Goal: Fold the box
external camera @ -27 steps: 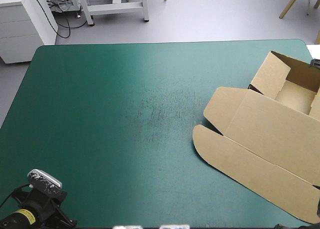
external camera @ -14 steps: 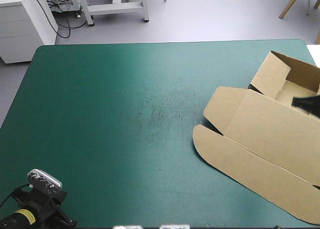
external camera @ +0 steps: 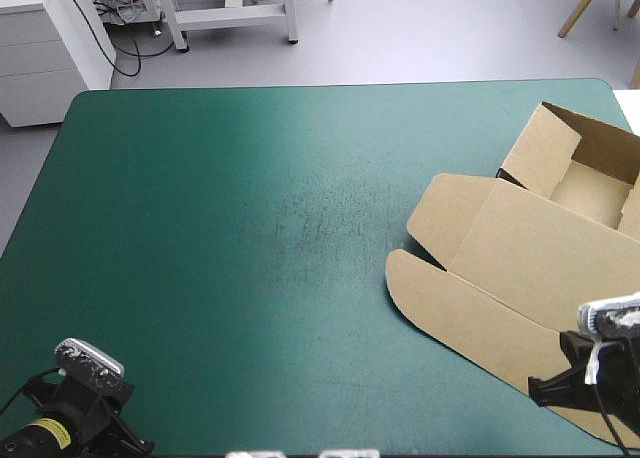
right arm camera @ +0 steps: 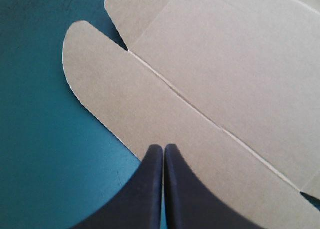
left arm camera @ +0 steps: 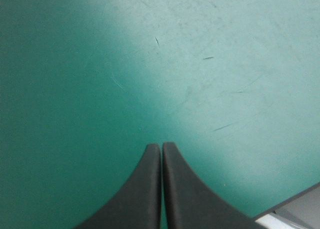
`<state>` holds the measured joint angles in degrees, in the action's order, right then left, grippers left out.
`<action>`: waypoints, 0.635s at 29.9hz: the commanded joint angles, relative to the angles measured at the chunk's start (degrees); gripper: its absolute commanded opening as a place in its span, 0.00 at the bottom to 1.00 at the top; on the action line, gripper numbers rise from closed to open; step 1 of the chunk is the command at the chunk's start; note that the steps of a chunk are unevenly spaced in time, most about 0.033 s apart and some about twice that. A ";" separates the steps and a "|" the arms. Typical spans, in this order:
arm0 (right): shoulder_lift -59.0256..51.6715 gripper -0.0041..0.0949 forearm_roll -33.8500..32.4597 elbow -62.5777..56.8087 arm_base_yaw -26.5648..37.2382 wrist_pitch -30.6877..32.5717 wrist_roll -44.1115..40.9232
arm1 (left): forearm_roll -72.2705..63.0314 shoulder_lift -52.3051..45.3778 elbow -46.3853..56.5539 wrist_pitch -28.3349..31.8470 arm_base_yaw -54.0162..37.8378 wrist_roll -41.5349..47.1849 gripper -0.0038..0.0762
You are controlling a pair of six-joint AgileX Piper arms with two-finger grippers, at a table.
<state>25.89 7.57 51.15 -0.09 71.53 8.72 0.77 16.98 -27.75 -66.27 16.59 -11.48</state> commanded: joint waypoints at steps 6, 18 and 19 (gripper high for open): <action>-7.31 0.03 0.53 -8.89 -0.21 -2.69 0.08 | -0.28 0.58 -1.51 3.02 0.27 0.56 0.04; -7.42 0.03 0.53 -13.89 -0.21 -7.23 0.22 | -0.28 0.58 -1.51 3.02 0.27 0.56 0.04; -7.42 0.03 0.53 -14.00 -0.21 -7.70 0.22 | -0.28 0.58 -1.51 3.02 0.27 0.56 0.04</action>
<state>17.63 7.61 36.09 -0.09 68.41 8.72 0.77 16.98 -27.75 -66.27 16.59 -11.48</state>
